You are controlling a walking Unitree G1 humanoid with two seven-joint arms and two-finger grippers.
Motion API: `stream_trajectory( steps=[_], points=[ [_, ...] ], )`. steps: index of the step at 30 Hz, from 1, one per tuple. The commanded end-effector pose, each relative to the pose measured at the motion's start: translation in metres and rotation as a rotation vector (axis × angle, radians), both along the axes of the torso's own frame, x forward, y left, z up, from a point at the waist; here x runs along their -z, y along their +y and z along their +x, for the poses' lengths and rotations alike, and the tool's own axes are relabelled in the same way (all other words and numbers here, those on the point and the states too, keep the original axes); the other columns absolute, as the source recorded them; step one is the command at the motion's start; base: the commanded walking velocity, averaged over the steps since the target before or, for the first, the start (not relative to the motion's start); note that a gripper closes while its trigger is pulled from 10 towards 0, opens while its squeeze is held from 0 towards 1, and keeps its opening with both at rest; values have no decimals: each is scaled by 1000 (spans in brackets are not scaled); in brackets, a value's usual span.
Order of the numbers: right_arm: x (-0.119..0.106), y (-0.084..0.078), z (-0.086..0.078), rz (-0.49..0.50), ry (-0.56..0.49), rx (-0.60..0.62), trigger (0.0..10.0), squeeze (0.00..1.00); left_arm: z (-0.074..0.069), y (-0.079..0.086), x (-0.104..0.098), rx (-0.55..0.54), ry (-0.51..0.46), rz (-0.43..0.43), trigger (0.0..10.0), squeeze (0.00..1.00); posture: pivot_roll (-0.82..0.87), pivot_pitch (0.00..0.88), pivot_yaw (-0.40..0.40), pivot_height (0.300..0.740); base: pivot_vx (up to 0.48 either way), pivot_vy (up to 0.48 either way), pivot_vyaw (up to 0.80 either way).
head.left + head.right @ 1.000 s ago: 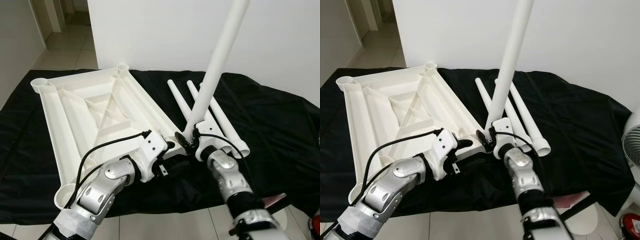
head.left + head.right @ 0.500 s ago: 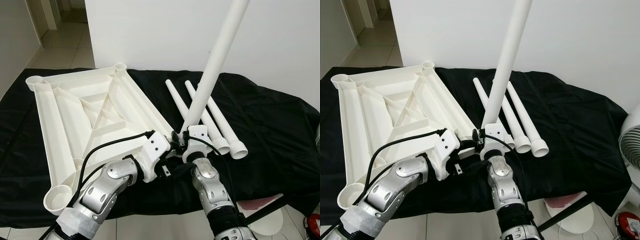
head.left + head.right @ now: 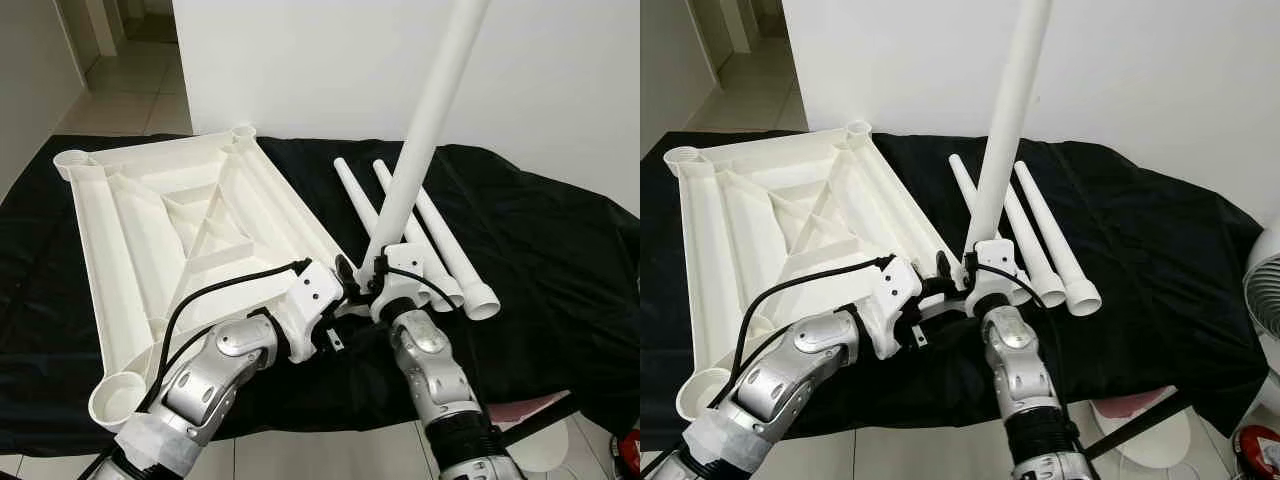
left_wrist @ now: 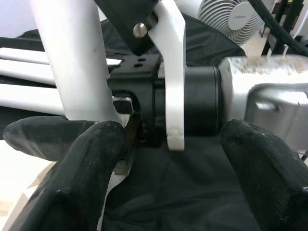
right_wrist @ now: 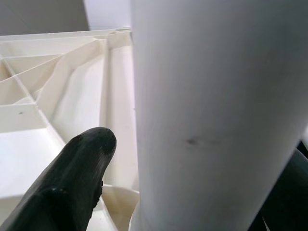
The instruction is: Building children table
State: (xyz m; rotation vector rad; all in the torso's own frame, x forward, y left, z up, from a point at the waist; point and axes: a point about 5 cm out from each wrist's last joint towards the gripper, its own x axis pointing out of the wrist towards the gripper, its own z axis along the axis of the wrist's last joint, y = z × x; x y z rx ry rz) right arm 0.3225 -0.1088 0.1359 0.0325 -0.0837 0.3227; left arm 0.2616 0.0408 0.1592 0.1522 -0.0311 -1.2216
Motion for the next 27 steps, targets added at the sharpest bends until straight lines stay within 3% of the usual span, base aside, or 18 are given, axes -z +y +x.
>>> stream_trajectory(
  steps=[1, 2, 7, 18, 19, 22, 23, 27],
  points=[
    [-1, -2, -1, -1, -1, -31, 10000, 0, -2, -1, 4, 48, 10, 24, 10000, 0, 36, 0, -71, 740, 0, 0, 0],
    [-5, -10, 2, -49, -29, -88, 10000, 0, -2, -1, 4, 48, 10, 25, 10000, 0, 35, 0, -70, 740, 0, 0, 0],
    [-13, -18, 9, -108, -61, -178, 10000, 0, -2, 0, 5, 44, 12, 28, 10000, 0, 41, 0, -70, 740, 0, 0, 0],
    [0, -17, 15, -181, 13, -380, 10000, 0, 0, 3, 5, 30, 16, 36, 10000, 0, 58, 0, -65, 740, 0, 0, 0],
    [2, -16, 15, -190, 17, -402, 9294, 0, 0, 3, 4, 30, 16, 36, 10000, 0, 63, 0, -66, 740, 0, 0, 0],
    [4, -16, 15, -196, 18, -414, 9294, 0, 1, 3, 4, 30, 16, 37, 10000, 0, 63, 0, -66, 740, 0, 0, 0],
    [9, -17, 16, -203, 36, -425, 0, 0, 1, 3, 4, 26, 21, 36, 10000, 0, 65, 0, -66, 740, 0, 0, 0],
    [12, -17, 17, -201, 47, -433, 0, 0, 1, 3, 4, 24, 23, 36, 10000, 0, 65, 0, -66, 740, 0, 0, 0]
  ],
)
